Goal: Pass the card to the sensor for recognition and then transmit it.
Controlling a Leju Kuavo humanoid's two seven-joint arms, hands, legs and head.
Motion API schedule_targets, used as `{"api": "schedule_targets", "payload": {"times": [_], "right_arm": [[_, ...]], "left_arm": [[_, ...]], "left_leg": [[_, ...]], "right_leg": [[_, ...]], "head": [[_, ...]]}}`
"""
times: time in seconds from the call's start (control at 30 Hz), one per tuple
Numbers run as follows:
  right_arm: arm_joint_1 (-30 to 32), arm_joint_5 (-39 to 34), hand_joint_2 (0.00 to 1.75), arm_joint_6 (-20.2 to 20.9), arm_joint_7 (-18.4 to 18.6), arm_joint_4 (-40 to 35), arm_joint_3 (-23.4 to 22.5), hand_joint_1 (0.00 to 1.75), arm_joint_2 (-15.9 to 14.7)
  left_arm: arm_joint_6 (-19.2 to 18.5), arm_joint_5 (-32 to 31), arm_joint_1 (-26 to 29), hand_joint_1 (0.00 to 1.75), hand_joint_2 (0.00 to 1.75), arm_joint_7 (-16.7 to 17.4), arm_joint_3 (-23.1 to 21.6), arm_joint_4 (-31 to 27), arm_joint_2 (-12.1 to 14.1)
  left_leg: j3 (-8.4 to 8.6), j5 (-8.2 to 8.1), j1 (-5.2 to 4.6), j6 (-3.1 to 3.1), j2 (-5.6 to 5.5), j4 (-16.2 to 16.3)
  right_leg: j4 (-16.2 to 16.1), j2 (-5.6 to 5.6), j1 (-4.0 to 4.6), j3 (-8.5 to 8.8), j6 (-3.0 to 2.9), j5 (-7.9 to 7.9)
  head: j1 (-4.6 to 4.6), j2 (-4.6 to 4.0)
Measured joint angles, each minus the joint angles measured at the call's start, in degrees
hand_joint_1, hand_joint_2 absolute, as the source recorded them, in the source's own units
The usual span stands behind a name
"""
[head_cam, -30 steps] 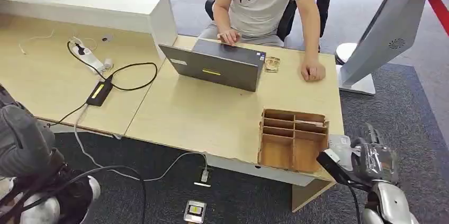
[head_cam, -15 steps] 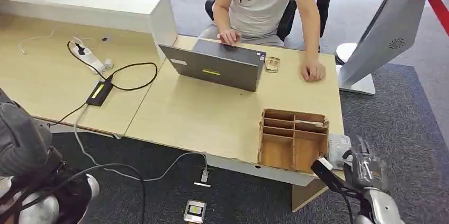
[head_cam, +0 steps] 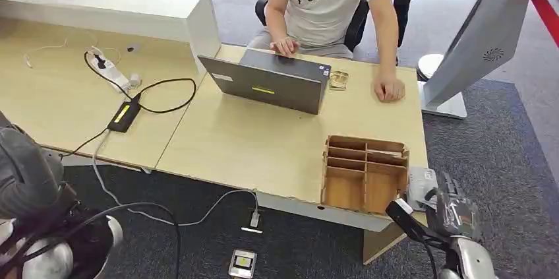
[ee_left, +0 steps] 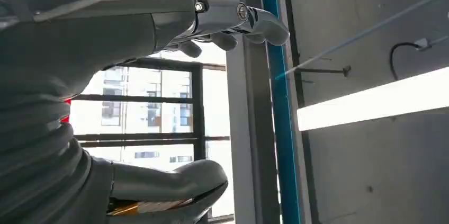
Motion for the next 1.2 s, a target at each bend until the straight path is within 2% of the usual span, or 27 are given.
{"api": "schedule_targets", "payload": {"times": [0.23, 0.37, 0.77, 0.9, 1.0, 1.2], "right_arm": [[-0.6, 0.5, 1.75, -1.1, -0.1, 0.6, 0.0, 1.75, 0.3], [-1.2, 1.7, 1.75, -1.5, 1.3, 0.5, 0.2, 1.75, 0.2], [-5.3, 8.4, 1.75, -0.8, 5.5, -5.4, 0.2, 1.75, -3.1], [-9.5, 10.2, 1.75, 0.8, 5.4, -7.9, 0.1, 1.75, -4.0], [-12.9, 10.8, 1.75, 1.4, 3.8, -8.7, 0.2, 1.75, -4.0], [-19.3, 11.6, 1.75, 1.2, 0.9, -8.7, 1.2, 1.75, -2.0]], "left_arm": [[0.0, -0.4, 0.0, 0.0, 1.75, 0.0, -0.2, 0.0, 0.2], [0.0, -0.5, 0.0, 0.0, 1.75, 0.0, -0.5, 0.0, 0.2], [0.0, -1.2, 0.1, 0.0, 1.75, 0.0, -0.8, -0.3, 0.2], [0.0, -1.3, 0.1, 0.0, 1.75, 0.0, -0.9, -0.5, 0.2], [0.0, -0.9, -0.1, 0.0, 1.75, 0.0, -1.0, -0.5, 0.2], [0.0, 0.0, -1.4, 0.0, 1.75, 0.0, -1.7, -0.5, 0.2]], "left_leg": [[0.03, 0.0, 0.0, 0.0, 0.0, 0.0], [0.01, 0.02, -0.01, 0.0, 0.0, 0.0], [-0.06, 0.04, -0.03, 0.02, 0.01, 0.0], [-0.02, 0.08, -0.04, 0.04, 0.03, 0.0], [-0.02, 0.09, -0.04, 0.04, 0.03, 0.0], [-0.05, 0.1, -0.02, 0.03, 0.03, 0.0]], "right_leg": [[0.0, 0.0, 0.0, 0.04, 0.0, 0.0], [0.0, 0.0, -0.01, 0.04, 0.01, 0.02], [0.0, 0.01, -0.05, -0.01, 0.03, 0.05], [0.0, 0.01, -0.05, -0.01, 0.02, 0.08], [0.0, 0.01, -0.05, -0.01, 0.02, 0.09], [0.0, 0.01, -0.03, -0.03, 0.01, 0.09]], "head": [[0.0, 0.0], [0.0, 0.0], [-0.02, 0.0], [0.0, 0.0], [-0.02, 0.0], [-0.02, 0.0]]}}
